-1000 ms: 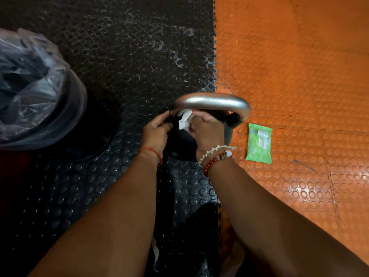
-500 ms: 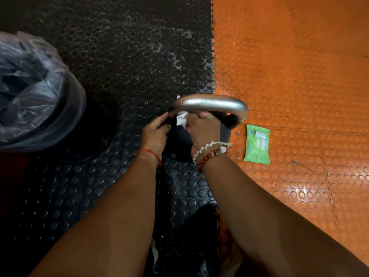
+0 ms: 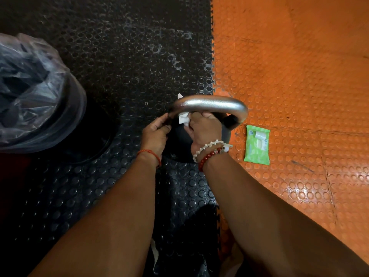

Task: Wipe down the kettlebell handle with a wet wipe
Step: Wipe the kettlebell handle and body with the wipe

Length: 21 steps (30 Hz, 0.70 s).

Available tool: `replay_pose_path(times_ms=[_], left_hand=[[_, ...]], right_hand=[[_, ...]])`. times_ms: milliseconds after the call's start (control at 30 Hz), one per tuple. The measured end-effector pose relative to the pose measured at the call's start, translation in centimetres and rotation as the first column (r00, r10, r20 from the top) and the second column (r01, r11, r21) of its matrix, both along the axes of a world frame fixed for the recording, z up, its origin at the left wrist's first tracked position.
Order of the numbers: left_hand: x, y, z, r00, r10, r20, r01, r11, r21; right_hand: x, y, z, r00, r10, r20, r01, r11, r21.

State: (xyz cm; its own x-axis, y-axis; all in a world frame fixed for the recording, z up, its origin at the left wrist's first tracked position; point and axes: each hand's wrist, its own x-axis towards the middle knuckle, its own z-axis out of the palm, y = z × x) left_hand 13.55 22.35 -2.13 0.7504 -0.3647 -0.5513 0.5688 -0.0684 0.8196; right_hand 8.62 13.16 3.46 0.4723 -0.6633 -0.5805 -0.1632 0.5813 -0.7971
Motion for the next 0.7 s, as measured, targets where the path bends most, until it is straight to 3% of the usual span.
replay_pose_path(times_ms=[200, 367, 700], left_hand=[[0.1, 0.1, -0.3, 1.000, -0.004, -0.008, 0.004, 1.000, 0.007], [0.2, 0.1, -0.1, 1.000, -0.001, -0.013, 0.001, 1.000, 0.003], [1.5, -0.1, 2.2, 0.998, -0.056, 0.018, 0.055, 0.995, 0.080]], right_hand=[[-0.5, 0.0, 0.4, 0.999, 0.025, 0.021, -0.026, 0.999, 0.029], [-0.5, 0.5, 0.9, 0.994, -0.033, 0.106, 0.011, 0.980, 0.197], [-0.2, 0.1, 1.4, 0.990, -0.060, 0.125, 0.027, 0.969, 0.246]])
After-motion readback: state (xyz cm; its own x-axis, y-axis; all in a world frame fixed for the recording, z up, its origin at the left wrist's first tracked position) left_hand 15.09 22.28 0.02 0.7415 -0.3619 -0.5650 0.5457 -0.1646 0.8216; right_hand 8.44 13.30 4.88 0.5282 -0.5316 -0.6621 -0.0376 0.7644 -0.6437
